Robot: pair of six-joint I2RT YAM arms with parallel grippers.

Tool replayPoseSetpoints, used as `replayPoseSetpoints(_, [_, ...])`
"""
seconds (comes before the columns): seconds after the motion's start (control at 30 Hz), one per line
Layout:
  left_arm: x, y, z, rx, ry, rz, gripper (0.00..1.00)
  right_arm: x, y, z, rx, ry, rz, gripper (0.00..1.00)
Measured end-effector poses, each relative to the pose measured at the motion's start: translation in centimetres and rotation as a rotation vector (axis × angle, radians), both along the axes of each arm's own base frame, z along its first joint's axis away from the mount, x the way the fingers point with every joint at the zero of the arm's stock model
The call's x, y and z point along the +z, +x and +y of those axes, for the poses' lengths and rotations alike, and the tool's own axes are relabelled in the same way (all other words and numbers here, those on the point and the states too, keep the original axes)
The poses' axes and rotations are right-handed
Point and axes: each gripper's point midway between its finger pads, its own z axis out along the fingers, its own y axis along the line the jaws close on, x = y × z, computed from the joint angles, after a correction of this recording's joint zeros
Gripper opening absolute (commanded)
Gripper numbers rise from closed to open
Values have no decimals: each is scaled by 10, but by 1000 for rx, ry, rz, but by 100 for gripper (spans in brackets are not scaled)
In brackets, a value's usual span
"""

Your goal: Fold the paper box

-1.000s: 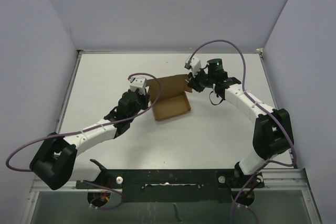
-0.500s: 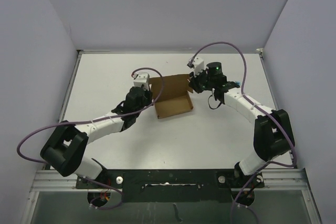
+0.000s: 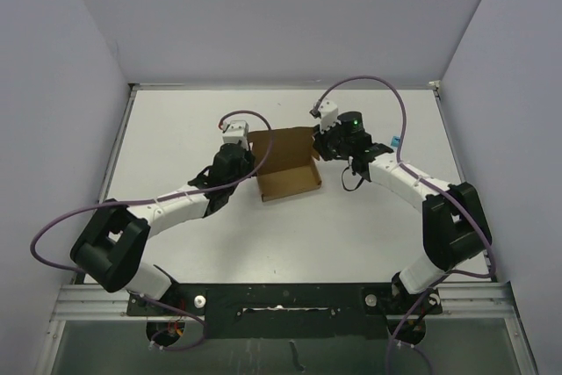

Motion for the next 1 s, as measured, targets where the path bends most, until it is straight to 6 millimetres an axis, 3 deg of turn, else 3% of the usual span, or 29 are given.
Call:
replayPoseSetpoints(0.1, [-3, 1, 1, 22, -2, 27, 0, -8, -4, 0, -19, 17, 27, 0])
replayPoseSetpoints(0.43, [-6, 11, -4, 85, -20, 66, 0, -9, -2, 1, -92, 93, 46, 0])
replayPoseSetpoints(1.0, [-12, -12, -15, 148, 49, 78, 0, -13, -29, -5, -124, 98, 49, 1])
